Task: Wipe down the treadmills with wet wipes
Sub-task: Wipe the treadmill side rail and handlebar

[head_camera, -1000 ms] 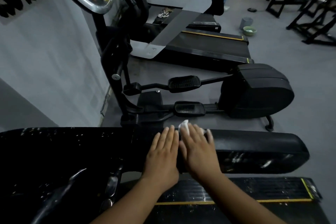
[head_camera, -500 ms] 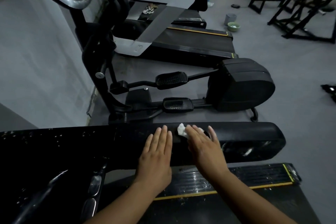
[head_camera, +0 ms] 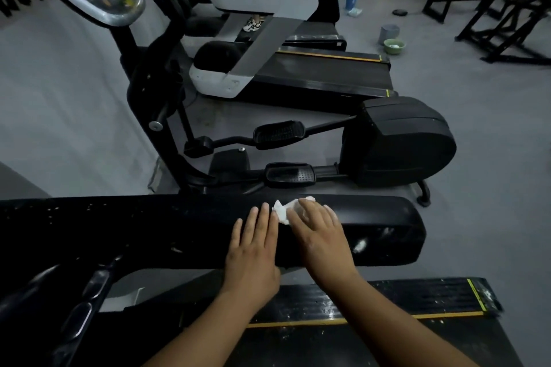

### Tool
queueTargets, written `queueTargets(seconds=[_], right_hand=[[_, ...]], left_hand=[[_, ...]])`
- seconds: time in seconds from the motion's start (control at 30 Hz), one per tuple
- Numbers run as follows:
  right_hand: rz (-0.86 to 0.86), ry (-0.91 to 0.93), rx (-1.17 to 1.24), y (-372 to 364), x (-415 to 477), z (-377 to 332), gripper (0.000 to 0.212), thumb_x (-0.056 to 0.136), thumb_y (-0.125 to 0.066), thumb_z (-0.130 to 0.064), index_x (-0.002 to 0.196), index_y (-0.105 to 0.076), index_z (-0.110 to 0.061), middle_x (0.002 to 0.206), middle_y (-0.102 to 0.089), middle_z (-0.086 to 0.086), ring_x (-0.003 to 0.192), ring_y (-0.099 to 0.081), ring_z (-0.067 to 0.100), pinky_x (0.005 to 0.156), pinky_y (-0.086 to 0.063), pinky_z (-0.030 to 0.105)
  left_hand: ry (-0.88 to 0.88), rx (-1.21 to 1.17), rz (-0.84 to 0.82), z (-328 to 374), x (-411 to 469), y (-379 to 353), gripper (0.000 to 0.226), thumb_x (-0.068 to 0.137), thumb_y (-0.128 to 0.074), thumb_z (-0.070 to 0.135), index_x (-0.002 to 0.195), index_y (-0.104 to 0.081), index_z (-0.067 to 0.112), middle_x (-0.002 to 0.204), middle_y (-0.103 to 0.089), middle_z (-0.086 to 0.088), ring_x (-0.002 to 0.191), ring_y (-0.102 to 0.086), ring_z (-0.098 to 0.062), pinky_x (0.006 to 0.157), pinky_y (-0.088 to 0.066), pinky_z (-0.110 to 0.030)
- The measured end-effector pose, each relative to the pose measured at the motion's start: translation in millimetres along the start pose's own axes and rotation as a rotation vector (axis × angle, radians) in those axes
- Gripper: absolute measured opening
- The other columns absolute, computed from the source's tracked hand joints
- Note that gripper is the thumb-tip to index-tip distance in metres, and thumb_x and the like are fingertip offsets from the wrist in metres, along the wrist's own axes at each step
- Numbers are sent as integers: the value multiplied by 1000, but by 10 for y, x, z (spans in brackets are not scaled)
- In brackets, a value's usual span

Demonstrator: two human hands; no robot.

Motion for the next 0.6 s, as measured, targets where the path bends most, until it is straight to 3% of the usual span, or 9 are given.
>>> queueTargets(seconds=[0.1, 0.17, 0.3, 0.37, 0.43, 0.6], right_hand=[[59, 13, 49, -14, -26, 64, 51, 83, -75, -25, 130, -56, -21, 126, -52, -1, 118, -50, 18, 108, -40, 38], [63, 56, 58, -45, -39, 100, 48, 88, -70, -25, 133, -53, -22, 125, -52, -5, 120, -52, 16, 110, -35, 34], [18, 57, 43, -127, -117, 183, 60, 94, -63, -23, 149, -40, -23, 152, -44, 3, 146, -36, 21, 120, -28, 43], [-6, 17, 39, -177, -123, 154, 72, 95, -62, -25, 157, -25, -28, 161, -33, 9, 151, -26, 23, 123, -21, 48], [14, 2, 38, -230, -93, 114, 70, 98, -51, -32, 159, -17, -30, 164, -24, 12, 153, -20, 25, 123, -14, 49], [206, 34, -72, -430, -97, 121, 50, 106, -34, -39, 152, -38, -20, 160, -36, 10, 151, -26, 25, 123, -13, 50]], left_hand=[[36, -9, 45, 102, 38, -68, 97, 95, -47, 32, 147, 33, 13, 157, 40, -8, 150, 30, -27, 124, 11, -50], [44, 3, 69, 117, 52, -97, 98, 93, -48, 32, 147, 32, 13, 158, 40, -8, 150, 30, -27, 124, 12, -51], [22, 13, 123, 96, 78, -201, 106, 88, -55, 34, 149, 29, 13, 162, 33, -10, 152, 24, -29, 125, 8, -53], [-15, -8, 187, 76, 108, -293, 115, 77, -67, 34, 154, 16, 11, 168, 14, -13, 156, 8, -33, 125, -4, -56], [-47, -21, 257, 48, 145, -417, 118, 68, -74, 32, 156, 1, 8, 168, -4, -17, 155, -8, -36, 122, -11, -58], [-92, -24, 532, 29, 209, -592, 94, 75, -47, 30, 158, -11, 7, 168, -9, -15, 155, -10, -35, 122, -11, -58]])
Point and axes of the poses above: each hand's wrist, its own x-axis towards the middle knuckle, its own y-axis out of the back of the hand, z = x × y, the point moved 3 cm from there along x, towards the middle knuckle
